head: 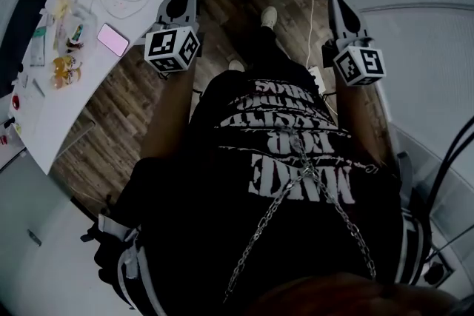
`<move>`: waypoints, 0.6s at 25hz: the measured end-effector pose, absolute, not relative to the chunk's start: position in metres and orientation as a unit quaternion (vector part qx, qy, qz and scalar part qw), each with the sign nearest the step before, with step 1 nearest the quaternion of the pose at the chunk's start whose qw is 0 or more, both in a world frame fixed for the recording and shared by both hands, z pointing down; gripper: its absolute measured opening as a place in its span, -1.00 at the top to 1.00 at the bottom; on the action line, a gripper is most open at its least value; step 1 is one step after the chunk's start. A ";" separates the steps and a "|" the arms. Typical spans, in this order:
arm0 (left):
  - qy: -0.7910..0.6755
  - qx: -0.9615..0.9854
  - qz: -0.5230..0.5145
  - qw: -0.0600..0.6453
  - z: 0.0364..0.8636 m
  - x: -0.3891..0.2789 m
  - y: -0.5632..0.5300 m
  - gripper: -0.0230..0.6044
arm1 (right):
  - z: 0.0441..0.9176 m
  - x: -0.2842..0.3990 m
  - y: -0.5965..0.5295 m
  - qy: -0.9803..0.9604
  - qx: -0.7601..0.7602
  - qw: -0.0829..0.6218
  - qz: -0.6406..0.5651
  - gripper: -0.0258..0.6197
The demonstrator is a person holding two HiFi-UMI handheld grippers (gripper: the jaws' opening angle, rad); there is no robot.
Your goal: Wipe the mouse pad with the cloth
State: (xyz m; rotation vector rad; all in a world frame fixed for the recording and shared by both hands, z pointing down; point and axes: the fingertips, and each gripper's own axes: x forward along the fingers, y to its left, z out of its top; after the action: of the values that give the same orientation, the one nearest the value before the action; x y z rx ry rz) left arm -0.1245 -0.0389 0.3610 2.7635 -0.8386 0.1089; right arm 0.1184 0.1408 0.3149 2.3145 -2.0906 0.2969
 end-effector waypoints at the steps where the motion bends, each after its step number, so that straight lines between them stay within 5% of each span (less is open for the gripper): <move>1: -0.292 0.947 0.041 0.127 0.364 -0.125 -0.042 0.94 | 0.319 0.121 0.136 -0.668 0.738 0.003 0.101 0.92; 15: -0.322 0.930 0.079 0.156 0.423 -0.117 -0.071 0.94 | 0.382 0.148 0.073 -0.687 0.710 0.010 0.156 0.92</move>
State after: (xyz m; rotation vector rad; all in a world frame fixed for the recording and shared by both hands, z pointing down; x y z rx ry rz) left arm -0.1170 -0.0709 0.4230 2.6640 -0.9223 0.2272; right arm 0.1477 0.0729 0.3819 2.2159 -2.1436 0.4880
